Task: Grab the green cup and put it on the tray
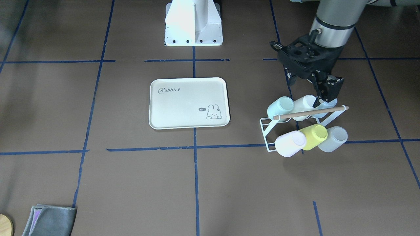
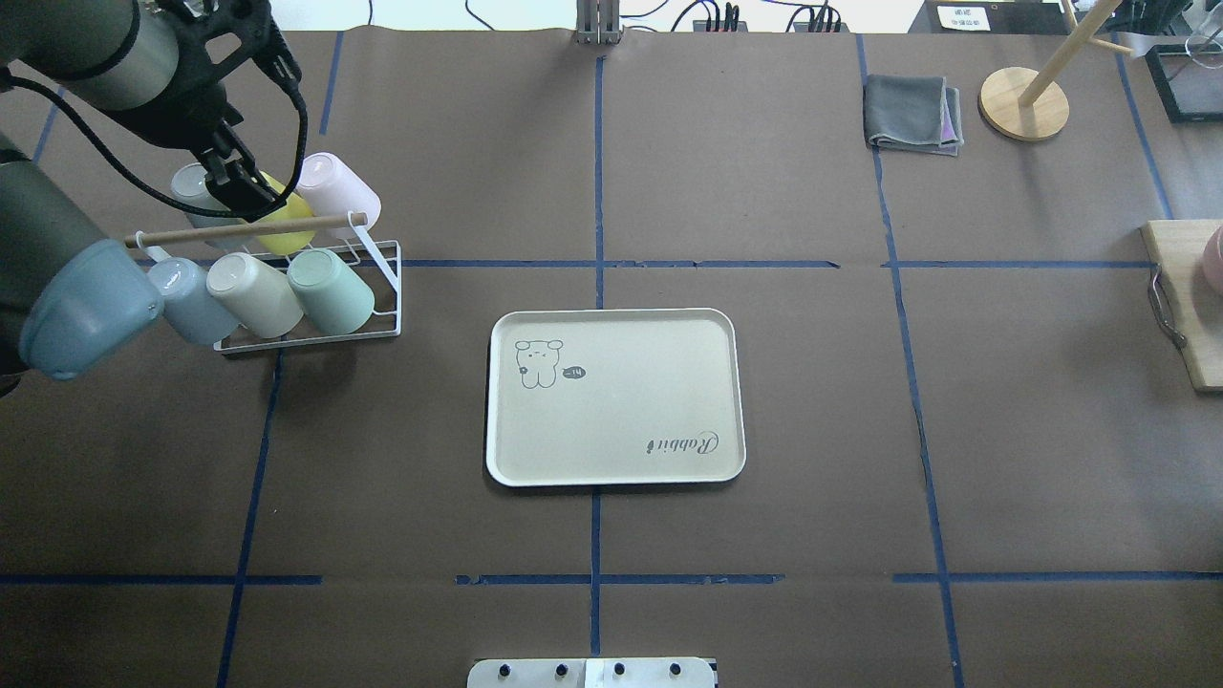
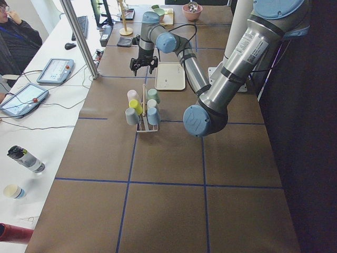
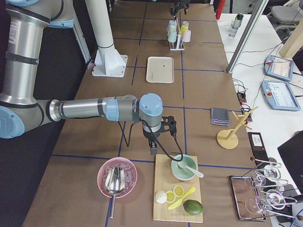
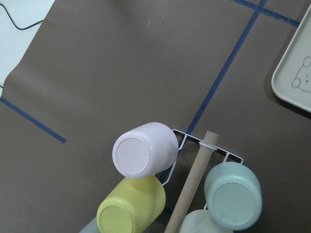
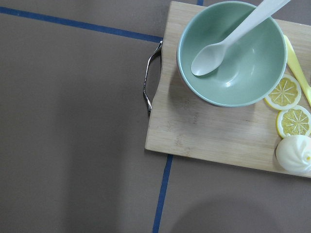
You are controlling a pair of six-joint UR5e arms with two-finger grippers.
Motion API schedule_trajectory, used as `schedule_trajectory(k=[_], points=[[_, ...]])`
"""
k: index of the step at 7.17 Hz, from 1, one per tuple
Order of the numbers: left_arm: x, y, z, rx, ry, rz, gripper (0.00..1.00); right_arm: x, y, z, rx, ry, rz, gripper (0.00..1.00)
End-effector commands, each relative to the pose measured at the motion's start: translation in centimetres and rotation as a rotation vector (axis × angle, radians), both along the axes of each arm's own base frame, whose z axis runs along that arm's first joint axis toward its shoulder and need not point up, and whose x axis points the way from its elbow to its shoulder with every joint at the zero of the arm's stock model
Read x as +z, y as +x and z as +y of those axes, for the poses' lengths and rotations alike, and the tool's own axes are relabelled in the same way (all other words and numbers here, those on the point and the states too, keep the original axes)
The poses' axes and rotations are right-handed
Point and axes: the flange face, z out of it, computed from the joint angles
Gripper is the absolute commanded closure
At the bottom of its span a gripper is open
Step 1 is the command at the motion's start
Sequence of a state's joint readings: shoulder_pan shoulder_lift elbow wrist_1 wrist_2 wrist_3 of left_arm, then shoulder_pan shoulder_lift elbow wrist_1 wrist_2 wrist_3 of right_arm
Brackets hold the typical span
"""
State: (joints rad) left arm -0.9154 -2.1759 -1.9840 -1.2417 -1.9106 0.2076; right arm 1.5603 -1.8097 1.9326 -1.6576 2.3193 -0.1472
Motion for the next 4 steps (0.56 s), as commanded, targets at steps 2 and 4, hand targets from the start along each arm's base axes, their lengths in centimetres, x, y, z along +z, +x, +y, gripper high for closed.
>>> schedule_trajectory(k=[2, 4], points=[[-0.6, 5.9, 3.4, 0.148, 0.324, -0.380, 0.00, 0.3, 0.0, 0.3, 0.000, -0.007, 0.000, 0.00], [-0.1, 7.7, 5.5, 0.332, 0.458, -0.678, 0.00, 0.2, 0.1, 0.3, 0.002, -0.008, 0.000, 0.00]])
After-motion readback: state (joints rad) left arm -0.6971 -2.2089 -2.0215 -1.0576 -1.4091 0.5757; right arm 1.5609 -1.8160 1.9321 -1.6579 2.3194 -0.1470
